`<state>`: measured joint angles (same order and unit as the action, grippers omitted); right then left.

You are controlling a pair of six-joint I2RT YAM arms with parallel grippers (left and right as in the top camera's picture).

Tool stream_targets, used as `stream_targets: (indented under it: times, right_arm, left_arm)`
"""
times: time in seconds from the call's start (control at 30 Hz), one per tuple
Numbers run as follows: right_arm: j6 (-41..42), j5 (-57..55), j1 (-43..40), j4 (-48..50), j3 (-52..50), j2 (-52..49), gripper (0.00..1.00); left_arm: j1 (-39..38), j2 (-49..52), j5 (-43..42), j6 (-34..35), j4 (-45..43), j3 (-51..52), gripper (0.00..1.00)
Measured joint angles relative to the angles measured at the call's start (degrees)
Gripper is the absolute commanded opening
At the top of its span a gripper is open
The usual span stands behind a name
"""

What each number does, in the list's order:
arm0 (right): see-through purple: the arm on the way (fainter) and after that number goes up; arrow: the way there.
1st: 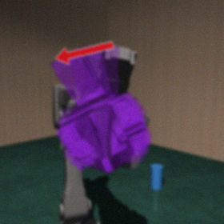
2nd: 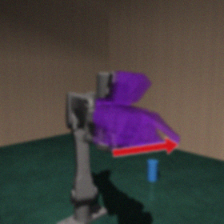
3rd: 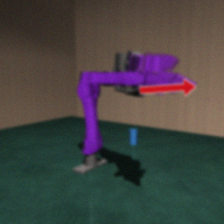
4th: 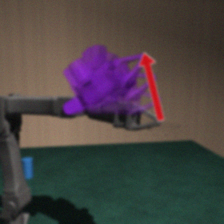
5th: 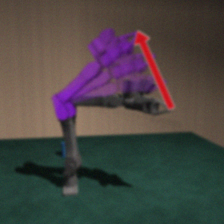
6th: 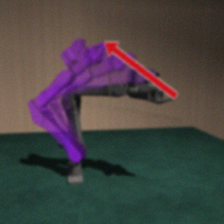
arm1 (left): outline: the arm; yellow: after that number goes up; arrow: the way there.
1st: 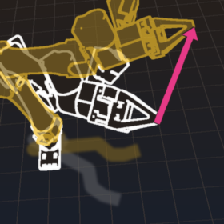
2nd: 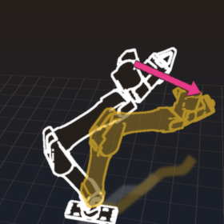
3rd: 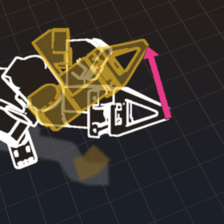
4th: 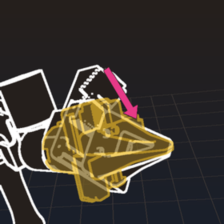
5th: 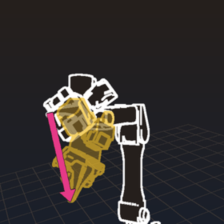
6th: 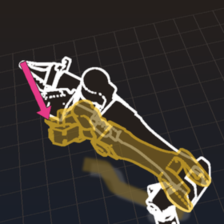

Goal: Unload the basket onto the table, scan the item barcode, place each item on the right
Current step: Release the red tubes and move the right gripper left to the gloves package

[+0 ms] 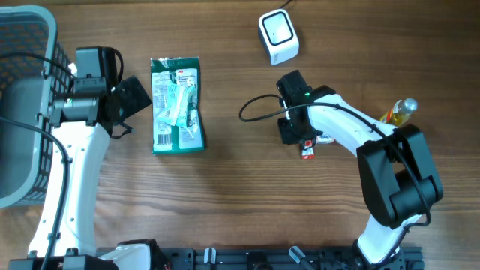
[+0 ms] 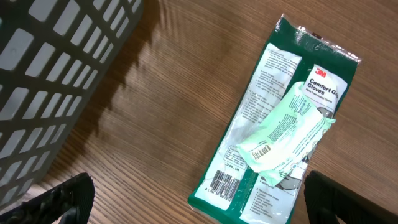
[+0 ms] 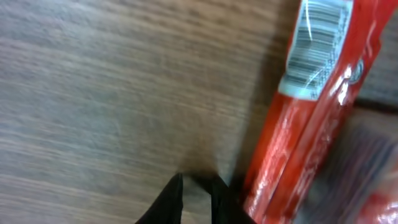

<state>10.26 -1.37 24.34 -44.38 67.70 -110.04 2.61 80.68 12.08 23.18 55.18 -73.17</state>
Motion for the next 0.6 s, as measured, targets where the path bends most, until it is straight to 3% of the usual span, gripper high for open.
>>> stream_targets:
  times: [0.2, 0.33, 0.4, 0.43, 0.47, 0.53, 0.6]
  right_arm:
    - [0.00, 0.00, 0.00, -5.16, 1.86, -0.17, 0.25]
    - [0.00, 1.09, -0.02, -11.91, 10.32, -0.61, 0.31]
    - [0.07, 3.54, -0.04, -11.87, 14.64, -0.61, 0.47]
    - [0.04, 5.55, -0.07, -11.17, 16.50, -0.61, 0.64]
    - [0.00, 8.41, -0.11, -9.68, 18.25, -0.59, 0.70]
    - [0.07, 14.75, -0.11, -6.45, 19.65, -0.59, 0.79]
    - [0.39, 20.13, -0.11, -3.80, 19.76, -0.59, 0.79]
  left_arm:
    - [0.00, 0.00, 0.02, 0.00, 0.00, 0.00, 1.00]
    - [0.00, 0.00, 0.00, 0.00, 0.02, 0.00, 1.00]
    - [0.00, 0.00, 0.00, 0.00, 0.02, 0.00, 1.00]
    - [0.00, 0.00, 0.00, 0.00, 0.02, 0.00, 1.00]
    - [0.00, 0.00, 0.00, 0.00, 0.00, 0.00, 1.00]
    - [0.00, 0.00, 0.00, 0.00, -0.02, 0.00, 1.00]
    - [0.00, 0.00, 0.02, 0.00, -0.02, 0.00, 1.00]
